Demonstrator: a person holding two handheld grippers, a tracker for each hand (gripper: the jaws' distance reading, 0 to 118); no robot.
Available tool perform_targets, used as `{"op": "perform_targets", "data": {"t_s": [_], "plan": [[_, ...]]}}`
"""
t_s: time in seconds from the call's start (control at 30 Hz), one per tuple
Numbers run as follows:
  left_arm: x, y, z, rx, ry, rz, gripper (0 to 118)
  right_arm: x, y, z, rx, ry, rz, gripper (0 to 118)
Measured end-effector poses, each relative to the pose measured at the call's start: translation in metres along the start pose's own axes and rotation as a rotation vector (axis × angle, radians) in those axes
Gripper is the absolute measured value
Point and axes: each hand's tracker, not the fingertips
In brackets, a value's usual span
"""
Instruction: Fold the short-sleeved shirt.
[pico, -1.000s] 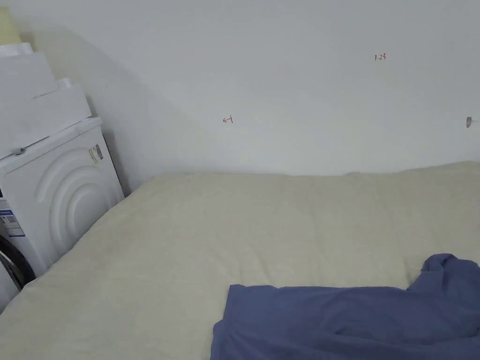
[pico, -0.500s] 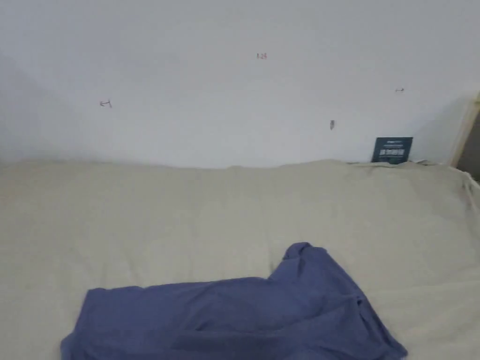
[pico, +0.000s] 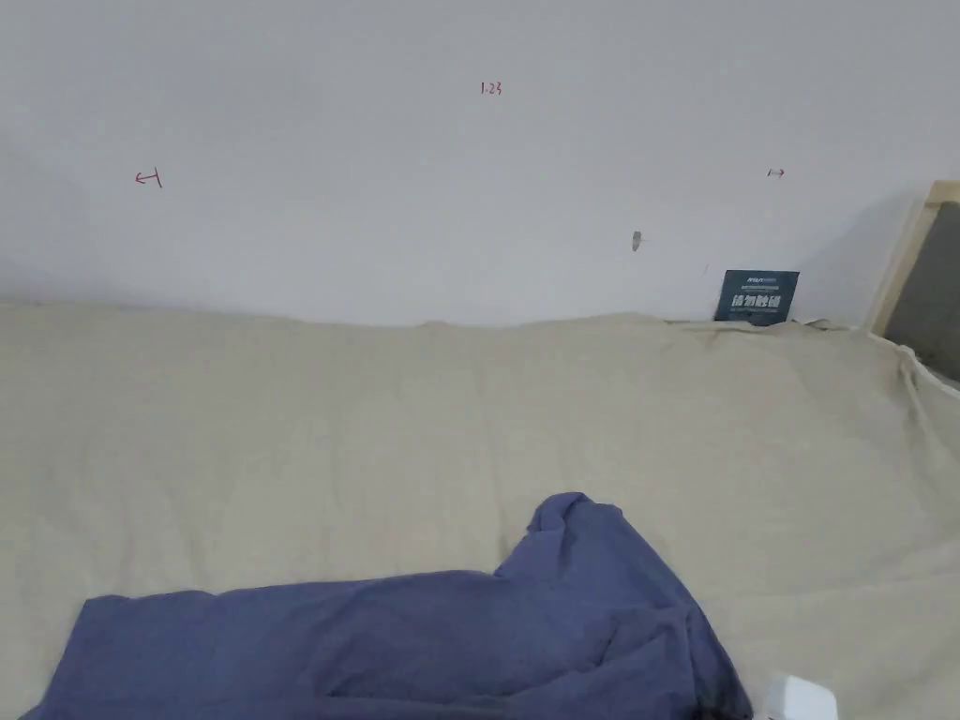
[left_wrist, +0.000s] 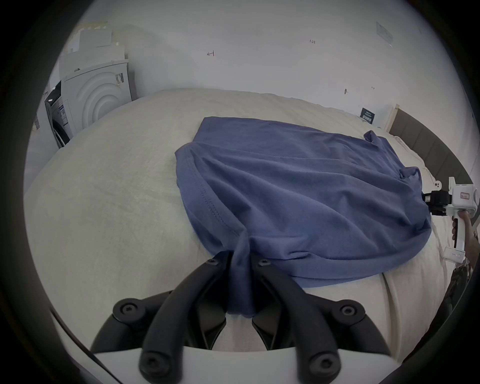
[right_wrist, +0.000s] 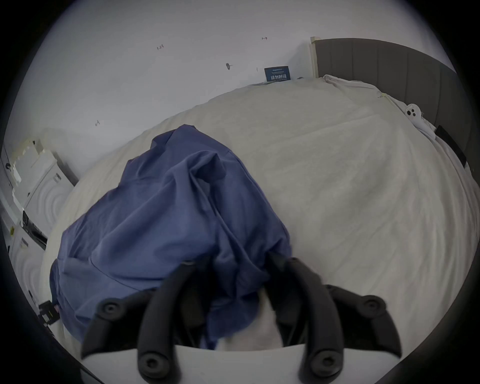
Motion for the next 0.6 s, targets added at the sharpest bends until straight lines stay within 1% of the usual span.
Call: {"op": "perform_targets", "data": {"t_s": [0.03,0.07,0.1,0.13,0.2,0.23,0.27,0.3,0.33,0.37,0.4,0.43,0.5,0.53,0.57,0.6], "plan": [[0.0,0.0,0.0,0.001,0.0,0.0,15,0.001,0.0,-0.002,-0.001,0.022,-0.044,13],[-0.001,0.0,0.0,0.002,0.0,0.001,15,0.005,0.0,-0.004,-0.006,0.057,-0.096,12],[-0.002,0.0,0.001,0.004,-0.003,0.003,15,0.003,-0.001,0.0,-0.004,0.021,-0.113,11],[-0.003,-0.001,0.002,0.01,-0.007,0.015,15,0.005,0.0,0.002,-0.008,0.04,-0.131,11],[-0.01,0.001,0.005,0.016,-0.045,0.053,15,0.01,0.003,0.01,-0.01,0.054,-0.137,10],[-0.016,0.004,0.01,0.008,-0.073,0.111,15,0.01,0.005,0.018,-0.01,0.06,-0.134,10],[-0.022,0.008,0.018,0.006,-0.114,0.205,12,0.01,0.005,0.03,0.015,0.067,-0.127,10],[-0.026,0.009,0.025,0.012,-0.132,0.266,9,0.01,0.006,0.04,0.027,0.072,-0.117,10],[-0.03,0.01,0.036,0.045,-0.143,0.297,8,0.011,0.007,0.052,0.029,0.071,-0.107,9],[-0.031,0.01,0.047,0.083,-0.141,0.277,8,0.01,0.006,0.066,0.042,0.068,-0.116,9],[-0.03,0.01,0.056,0.084,-0.133,0.247,7,0.01,0.005,0.077,0.037,0.066,-0.112,9],[-0.03,0.009,0.066,0.088,-0.135,0.224,7,0.01,0.0,0.09,0.057,0.05,-0.101,9],[-0.029,0.004,0.086,0.078,-0.149,0.218,7,0.008,-0.011,0.114,0.055,0.038,-0.07,9],[-0.029,-0.003,0.096,0.088,-0.146,0.214,7,0.012,-0.021,0.126,0.064,0.043,-0.084,9],[-0.03,-0.011,0.106,0.085,-0.154,0.196,7,0.016,-0.029,0.137,0.052,0.056,-0.081,9],[-0.03,-0.019,0.116,0.086,-0.145,0.183,7,0.019,-0.039,0.148,0.047,0.047,-0.089,9]]}}
